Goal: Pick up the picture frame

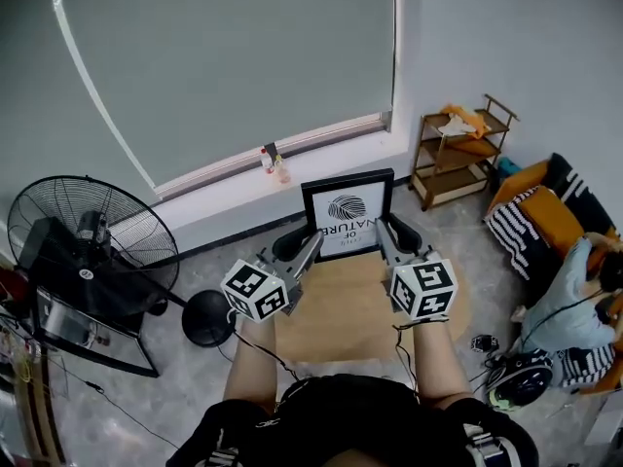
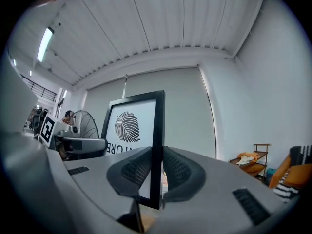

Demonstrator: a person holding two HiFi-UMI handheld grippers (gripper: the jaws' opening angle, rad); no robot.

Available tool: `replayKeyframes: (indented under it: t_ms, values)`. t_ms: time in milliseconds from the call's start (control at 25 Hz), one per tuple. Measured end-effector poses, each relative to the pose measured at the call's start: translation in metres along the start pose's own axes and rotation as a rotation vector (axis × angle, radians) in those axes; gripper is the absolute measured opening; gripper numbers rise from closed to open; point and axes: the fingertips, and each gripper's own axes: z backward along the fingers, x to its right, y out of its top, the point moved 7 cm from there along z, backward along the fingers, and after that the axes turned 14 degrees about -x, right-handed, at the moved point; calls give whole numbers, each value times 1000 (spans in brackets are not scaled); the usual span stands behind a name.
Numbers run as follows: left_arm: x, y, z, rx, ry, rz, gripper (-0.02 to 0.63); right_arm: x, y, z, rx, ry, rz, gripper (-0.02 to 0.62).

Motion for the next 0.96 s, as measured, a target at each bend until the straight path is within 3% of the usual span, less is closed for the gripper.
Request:
replayKeyframes:
  t_ms: [520,960]
  values:
    - [2,8,14,3,-6,-7,92,-14,8,12,-8,-8,2,87]
    - [31,11,-27,-40,-21,-50,93,28,-6,33,-22,-30,-49,89]
